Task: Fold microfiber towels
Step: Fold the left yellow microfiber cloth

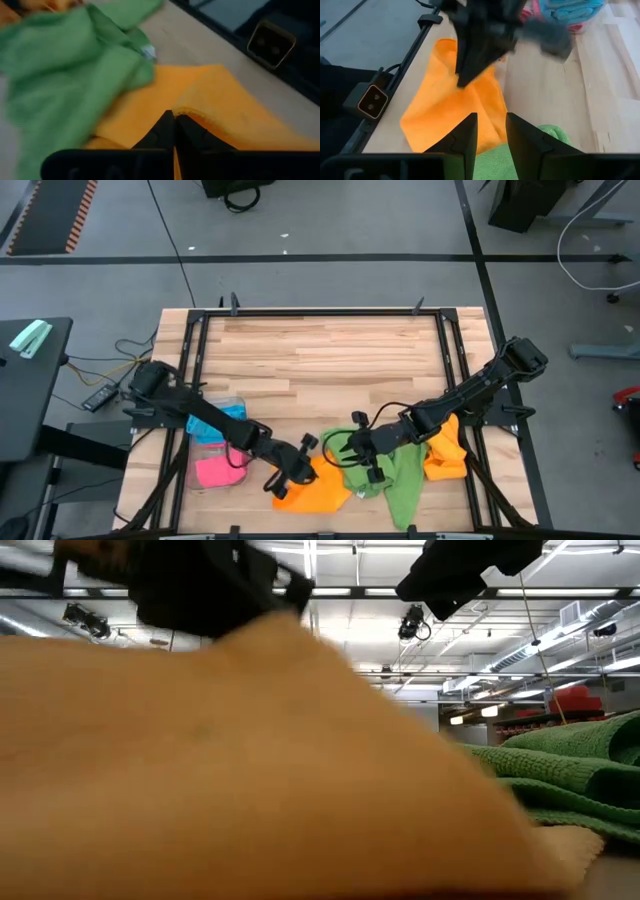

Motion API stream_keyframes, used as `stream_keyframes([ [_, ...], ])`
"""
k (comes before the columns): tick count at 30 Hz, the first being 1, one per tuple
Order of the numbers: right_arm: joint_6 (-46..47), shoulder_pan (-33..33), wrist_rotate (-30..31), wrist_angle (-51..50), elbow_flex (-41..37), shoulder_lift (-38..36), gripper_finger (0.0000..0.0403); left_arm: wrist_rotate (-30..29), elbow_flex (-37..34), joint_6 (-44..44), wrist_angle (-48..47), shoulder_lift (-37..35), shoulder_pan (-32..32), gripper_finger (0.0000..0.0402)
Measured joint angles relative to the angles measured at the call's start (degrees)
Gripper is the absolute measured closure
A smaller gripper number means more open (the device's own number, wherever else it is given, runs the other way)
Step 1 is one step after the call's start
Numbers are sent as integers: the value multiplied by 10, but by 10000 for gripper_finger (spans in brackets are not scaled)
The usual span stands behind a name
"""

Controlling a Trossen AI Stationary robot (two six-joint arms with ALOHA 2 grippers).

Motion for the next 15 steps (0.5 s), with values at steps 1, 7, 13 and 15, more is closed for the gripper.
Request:
stream_keyframes([
  [1,1,0,0,0,0,0,293,-6,0,3,-11,-17,0,394],
  [7,2,0,1,-1,0,0,293,-136,1,7,-95,-133,-5,391],
  [13,3,0,1,-3,0,0,293,-155,1,13,-98,-174,-4,393],
  [15,7,0,1,-3,0,0,293,-154,1,13,-103,-174,-5,389],
])
